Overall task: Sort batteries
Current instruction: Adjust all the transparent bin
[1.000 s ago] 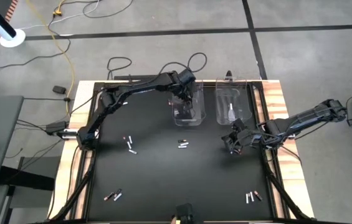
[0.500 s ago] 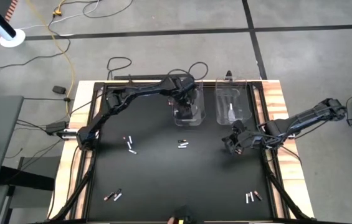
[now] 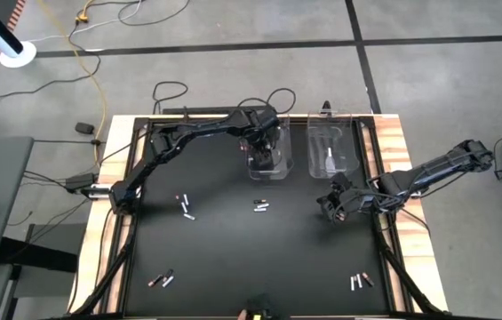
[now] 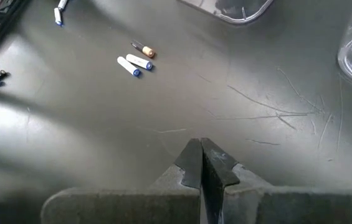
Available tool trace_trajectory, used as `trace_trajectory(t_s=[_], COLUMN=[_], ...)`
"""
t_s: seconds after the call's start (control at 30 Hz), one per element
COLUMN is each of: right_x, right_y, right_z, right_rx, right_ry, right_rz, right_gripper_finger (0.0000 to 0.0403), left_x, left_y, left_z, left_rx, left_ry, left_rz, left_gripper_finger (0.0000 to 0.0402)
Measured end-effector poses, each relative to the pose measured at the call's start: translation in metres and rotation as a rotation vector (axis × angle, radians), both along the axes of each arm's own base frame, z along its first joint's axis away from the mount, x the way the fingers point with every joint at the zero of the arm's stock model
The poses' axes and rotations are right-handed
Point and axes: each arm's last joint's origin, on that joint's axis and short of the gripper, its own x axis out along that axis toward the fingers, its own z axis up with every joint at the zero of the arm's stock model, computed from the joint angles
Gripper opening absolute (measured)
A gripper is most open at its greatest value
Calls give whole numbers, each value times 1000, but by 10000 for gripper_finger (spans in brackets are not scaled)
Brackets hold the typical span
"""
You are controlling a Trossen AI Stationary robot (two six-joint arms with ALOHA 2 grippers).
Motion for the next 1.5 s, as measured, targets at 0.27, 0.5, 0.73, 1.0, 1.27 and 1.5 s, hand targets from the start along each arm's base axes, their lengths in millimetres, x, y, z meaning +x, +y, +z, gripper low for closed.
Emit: trace_trajectory(t_s=[0.27, 0.5, 0.73, 1.0, 1.27, 1.5], right_x=[0, 0, 0, 0, 0, 0], right_y=[0, 0, 0, 0, 0, 0], right_z=[0, 0, 0, 0, 0, 0], right_rx=[-2, -1, 0, 1, 15, 15], right_ry=[1, 1, 1, 0, -4, -5], right_rz=[1, 1, 0, -1, -14, -14], right_gripper_finger=[17, 17, 17, 17, 17, 17], left_x=[7, 12, 13, 5, -15, -32], left_y=[4, 5, 6, 2, -7, -5], left_z=[22, 44, 67, 87, 125, 156], left_rx=[40, 43, 44, 28, 69, 101], left_ry=[-64, -137, -179, -118, -119, -179], left_rz=[4, 54, 81, 64, 31, 46], left_gripper_finger=[279, 279, 279, 279, 279, 279])
